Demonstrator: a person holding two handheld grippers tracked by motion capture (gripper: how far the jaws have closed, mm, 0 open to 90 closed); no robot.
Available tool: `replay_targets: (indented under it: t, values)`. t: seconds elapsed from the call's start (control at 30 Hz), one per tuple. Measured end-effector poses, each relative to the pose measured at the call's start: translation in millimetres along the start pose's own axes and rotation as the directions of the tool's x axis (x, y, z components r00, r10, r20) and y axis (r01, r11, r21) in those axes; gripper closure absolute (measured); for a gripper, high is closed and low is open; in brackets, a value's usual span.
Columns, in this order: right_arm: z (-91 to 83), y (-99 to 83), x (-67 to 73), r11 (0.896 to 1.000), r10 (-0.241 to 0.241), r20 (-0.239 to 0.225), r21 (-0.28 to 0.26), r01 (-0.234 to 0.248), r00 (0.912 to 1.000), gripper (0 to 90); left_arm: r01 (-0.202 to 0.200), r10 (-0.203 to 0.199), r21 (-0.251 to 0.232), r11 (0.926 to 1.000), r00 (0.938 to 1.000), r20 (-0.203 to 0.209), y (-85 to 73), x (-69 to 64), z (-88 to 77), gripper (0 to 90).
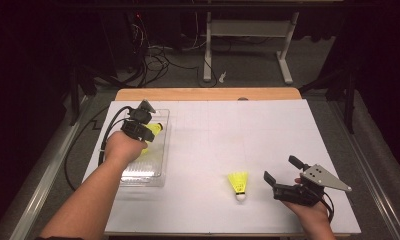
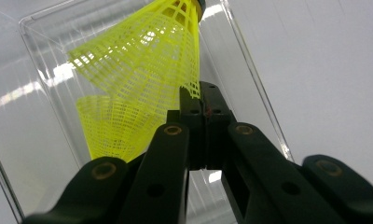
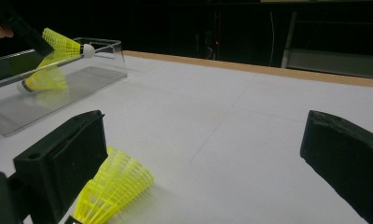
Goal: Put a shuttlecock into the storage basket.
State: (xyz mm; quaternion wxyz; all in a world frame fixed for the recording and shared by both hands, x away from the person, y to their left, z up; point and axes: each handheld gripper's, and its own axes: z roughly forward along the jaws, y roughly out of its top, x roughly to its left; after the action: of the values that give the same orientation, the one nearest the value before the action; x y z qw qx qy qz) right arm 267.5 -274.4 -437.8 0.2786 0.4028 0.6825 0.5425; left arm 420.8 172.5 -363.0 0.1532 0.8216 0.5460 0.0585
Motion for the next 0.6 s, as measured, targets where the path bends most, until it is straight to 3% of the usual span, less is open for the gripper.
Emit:
replay_targets:
  t: [0.6]
  values:
    - [0.0, -0.4, -0.3, 1.0, 0.001, 0.001, 0.0, -0.001, 1.0, 1.1, 0.003, -0.003, 0.019, 0.9998, 1.0, 0.001, -0.5, 0.6, 17.2, 89.9]
